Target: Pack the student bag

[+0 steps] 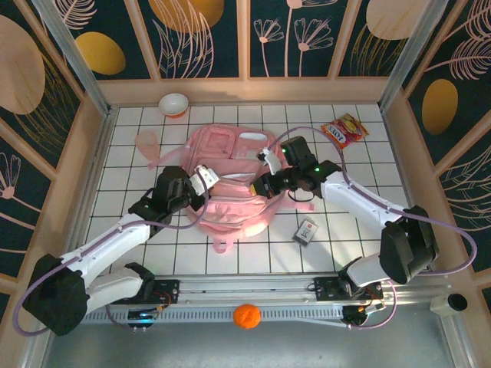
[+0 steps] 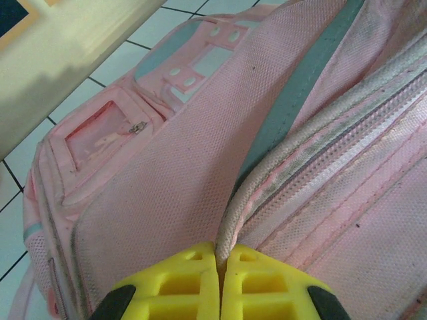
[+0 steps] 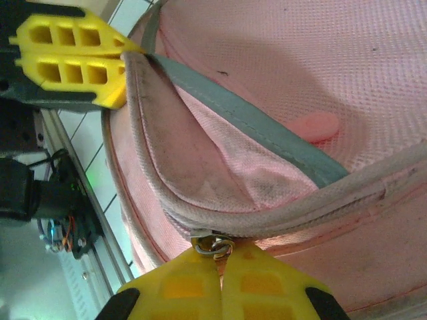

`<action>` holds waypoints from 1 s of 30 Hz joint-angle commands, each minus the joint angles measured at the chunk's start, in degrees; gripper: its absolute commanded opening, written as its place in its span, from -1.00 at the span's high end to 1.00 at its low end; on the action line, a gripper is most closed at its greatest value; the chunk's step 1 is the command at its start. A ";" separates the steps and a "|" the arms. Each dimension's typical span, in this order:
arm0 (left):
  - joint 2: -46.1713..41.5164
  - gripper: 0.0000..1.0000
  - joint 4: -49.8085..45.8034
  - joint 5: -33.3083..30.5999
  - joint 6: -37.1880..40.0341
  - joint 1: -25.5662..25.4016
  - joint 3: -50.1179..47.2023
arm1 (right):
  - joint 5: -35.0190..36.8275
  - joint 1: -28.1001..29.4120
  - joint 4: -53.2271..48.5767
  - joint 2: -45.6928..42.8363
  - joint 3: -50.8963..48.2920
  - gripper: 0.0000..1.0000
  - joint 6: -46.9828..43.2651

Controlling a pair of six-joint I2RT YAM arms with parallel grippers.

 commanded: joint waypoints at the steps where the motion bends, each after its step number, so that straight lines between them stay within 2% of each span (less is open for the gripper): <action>1: 0.86 1.00 9.57 -0.70 -6.50 -1.97 4.18 | -2.15 2.56 6.14 -1.75 0.61 1.00 7.37; 3: 1.15 1.00 9.59 -1.84 -8.48 -2.23 5.06 | 0.34 2.68 4.89 -1.71 1.42 1.00 10.51; 7: 1.33 1.00 10.77 -3.88 -10.25 -2.94 5.06 | -0.70 4.07 7.59 -2.30 1.40 1.00 16.18; 13: 3.02 1.00 12.64 -2.79 -13.70 -4.44 5.55 | 0.34 5.35 11.91 -2.32 -0.08 1.00 26.76; 20: 5.42 1.00 15.55 -3.19 -15.80 -5.30 6.04 | 0.52 6.86 12.61 -0.12 1.99 1.00 31.40; 24: 5.12 1.00 15.69 -5.40 -13.80 -5.30 5.42 | 2.63 5.60 8.62 -0.33 1.38 0.99 30.97; 27: 4.45 1.00 15.54 -5.54 -8.44 -5.36 3.47 | 1.53 2.58 5.84 -1.23 -0.16 0.70 31.40; 29: 3.22 1.00 17.53 -5.68 -6.12 -5.21 1.04 | -0.13 -0.25 3.61 -2.10 -1.58 0.31 31.64; 30: 2.58 1.00 18.36 -4.64 -5.06 -5.07 -0.03 | -0.70 -1.36 2.61 -2.62 -2.12 0.17 31.76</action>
